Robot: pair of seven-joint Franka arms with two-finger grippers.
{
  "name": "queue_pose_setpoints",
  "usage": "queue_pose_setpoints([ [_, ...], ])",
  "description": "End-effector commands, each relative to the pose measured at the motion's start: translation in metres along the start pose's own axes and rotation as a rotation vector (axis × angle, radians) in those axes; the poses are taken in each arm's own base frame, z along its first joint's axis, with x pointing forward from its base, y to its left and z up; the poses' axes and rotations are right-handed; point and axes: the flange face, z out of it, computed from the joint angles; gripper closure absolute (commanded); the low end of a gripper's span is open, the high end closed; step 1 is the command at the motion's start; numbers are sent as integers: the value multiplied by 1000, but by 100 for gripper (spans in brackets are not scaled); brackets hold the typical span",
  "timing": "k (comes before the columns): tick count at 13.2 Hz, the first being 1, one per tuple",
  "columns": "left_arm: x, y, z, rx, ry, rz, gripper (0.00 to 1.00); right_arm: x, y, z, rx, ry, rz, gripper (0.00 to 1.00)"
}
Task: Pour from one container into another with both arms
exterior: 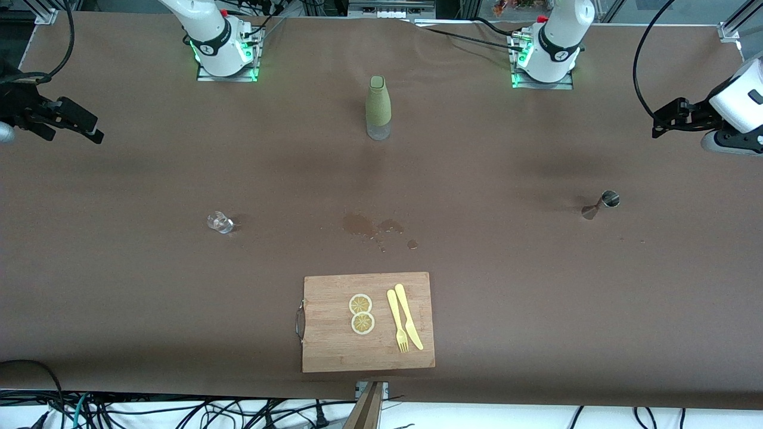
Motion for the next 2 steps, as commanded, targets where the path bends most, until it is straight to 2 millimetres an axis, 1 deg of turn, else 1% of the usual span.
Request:
queue_pose_setpoints([
  [1, -6, -3, -6, -15, 17, -17, 0, 2, -4, -7, -15, -8, -2, 0],
  [2, -6, -3, -6, -21, 19, -19, 0, 1, -4, -6, -15, -11, -2, 0],
])
